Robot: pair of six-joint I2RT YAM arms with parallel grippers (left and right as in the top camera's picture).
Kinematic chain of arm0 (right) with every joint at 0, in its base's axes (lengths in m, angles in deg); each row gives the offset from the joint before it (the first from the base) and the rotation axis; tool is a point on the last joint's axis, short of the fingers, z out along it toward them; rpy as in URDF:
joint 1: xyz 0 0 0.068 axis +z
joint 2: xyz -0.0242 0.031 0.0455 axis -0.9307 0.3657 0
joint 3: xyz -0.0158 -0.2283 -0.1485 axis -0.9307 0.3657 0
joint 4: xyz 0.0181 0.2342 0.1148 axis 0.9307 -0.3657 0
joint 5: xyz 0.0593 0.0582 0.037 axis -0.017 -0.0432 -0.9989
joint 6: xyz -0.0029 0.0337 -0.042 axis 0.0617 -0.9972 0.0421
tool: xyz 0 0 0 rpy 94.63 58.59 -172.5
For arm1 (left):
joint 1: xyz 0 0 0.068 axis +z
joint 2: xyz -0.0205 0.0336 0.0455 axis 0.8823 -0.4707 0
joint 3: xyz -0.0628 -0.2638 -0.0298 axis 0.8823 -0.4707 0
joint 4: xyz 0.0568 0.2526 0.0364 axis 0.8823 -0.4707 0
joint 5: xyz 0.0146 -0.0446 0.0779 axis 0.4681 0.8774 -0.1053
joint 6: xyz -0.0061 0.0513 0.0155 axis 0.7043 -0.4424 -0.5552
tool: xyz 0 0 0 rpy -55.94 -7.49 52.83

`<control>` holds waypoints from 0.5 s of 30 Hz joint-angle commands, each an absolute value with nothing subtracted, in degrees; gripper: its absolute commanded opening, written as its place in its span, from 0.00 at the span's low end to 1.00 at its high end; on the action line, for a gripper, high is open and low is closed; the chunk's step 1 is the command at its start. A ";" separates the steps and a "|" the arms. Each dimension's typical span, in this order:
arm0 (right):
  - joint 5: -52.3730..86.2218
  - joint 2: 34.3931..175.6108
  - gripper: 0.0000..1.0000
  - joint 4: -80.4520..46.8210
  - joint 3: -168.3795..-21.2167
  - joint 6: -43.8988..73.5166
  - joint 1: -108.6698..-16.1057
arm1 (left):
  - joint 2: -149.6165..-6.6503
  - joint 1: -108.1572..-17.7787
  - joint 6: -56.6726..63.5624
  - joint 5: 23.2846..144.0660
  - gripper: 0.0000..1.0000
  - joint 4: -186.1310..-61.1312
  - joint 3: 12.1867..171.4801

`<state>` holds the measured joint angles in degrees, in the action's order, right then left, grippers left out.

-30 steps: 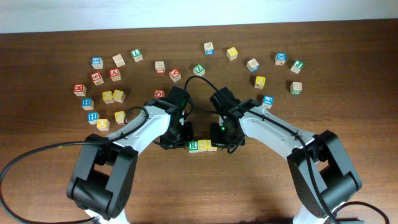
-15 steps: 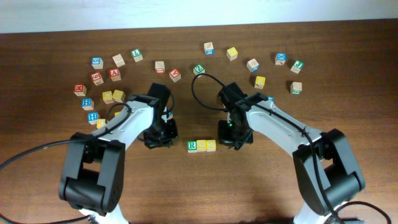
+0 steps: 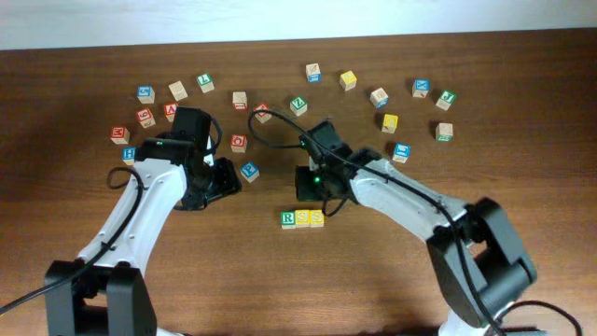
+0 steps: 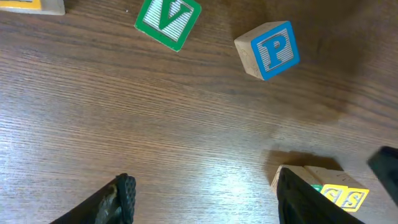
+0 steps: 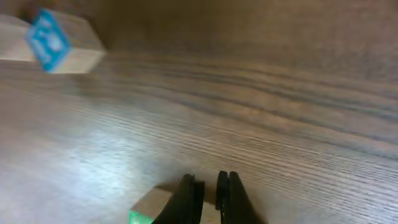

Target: Spell out RSS

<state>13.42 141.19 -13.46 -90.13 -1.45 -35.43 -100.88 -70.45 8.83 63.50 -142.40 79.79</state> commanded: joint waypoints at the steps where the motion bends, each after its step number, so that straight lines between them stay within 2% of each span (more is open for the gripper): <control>1: 14.12 142.63 0.04 -12.50 -90.37 -3.33 -33.57 | -100.66 -70.10 8.68 63.06 0.74 -142.68 80.36; 15: 14.66 144.57 0.04 -14.03 -90.37 -3.33 -31.43 | -100.66 -70.10 8.68 63.06 0.77 -143.53 80.36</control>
